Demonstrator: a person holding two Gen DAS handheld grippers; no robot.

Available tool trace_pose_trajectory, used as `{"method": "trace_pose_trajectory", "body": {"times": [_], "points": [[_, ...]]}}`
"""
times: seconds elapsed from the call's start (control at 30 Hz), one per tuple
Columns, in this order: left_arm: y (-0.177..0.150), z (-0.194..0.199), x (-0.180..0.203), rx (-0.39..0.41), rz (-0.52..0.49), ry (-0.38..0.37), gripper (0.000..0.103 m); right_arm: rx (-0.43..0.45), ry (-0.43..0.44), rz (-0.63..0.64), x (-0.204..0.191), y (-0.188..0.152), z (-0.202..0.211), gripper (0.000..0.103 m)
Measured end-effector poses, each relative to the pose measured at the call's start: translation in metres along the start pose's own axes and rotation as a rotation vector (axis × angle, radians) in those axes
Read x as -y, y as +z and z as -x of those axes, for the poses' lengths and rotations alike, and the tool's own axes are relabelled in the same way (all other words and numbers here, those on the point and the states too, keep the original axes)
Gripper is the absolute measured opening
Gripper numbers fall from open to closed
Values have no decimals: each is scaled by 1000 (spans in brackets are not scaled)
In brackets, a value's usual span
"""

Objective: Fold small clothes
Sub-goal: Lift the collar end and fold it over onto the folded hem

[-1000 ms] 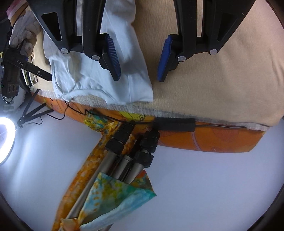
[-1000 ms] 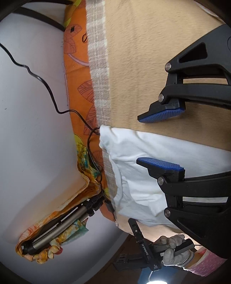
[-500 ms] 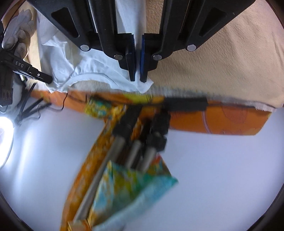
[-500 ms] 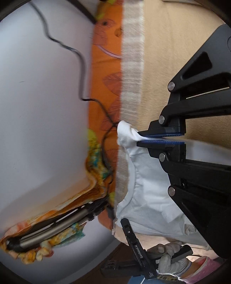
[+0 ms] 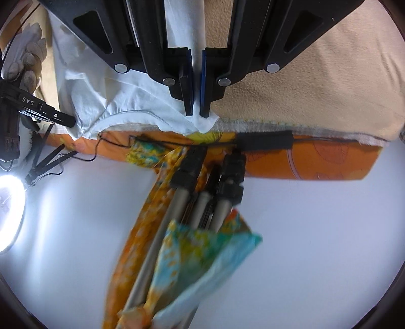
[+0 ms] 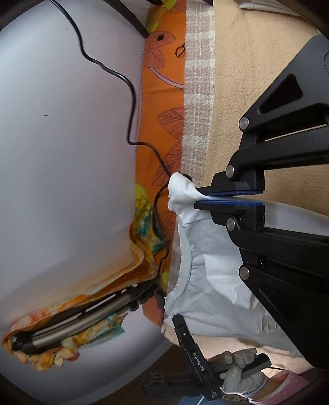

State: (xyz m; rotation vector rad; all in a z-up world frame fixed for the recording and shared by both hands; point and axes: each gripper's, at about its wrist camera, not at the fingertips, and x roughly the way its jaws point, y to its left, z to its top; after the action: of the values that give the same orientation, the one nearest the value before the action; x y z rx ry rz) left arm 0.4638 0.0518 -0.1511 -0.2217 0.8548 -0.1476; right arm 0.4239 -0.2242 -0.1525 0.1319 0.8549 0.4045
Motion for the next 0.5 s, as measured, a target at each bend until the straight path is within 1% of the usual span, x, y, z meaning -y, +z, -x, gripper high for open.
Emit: {"method": "trace_pose_trajectory", "body": {"times": [0.17,0.33,0.4,0.5], "points": [[-3,39,13,37,-28,-17,1,63,47,2,-17,1,40,4],[-14,91,25,67,-59,-35,1,90,53,30,-40,-5,87,4],[-21,108,31,77,-66,-48,1,103,57,46,-51,-13,109,4],[-38,136,38,93,-102,-42,1,110,64,47,-64,-29,136,4]]}}
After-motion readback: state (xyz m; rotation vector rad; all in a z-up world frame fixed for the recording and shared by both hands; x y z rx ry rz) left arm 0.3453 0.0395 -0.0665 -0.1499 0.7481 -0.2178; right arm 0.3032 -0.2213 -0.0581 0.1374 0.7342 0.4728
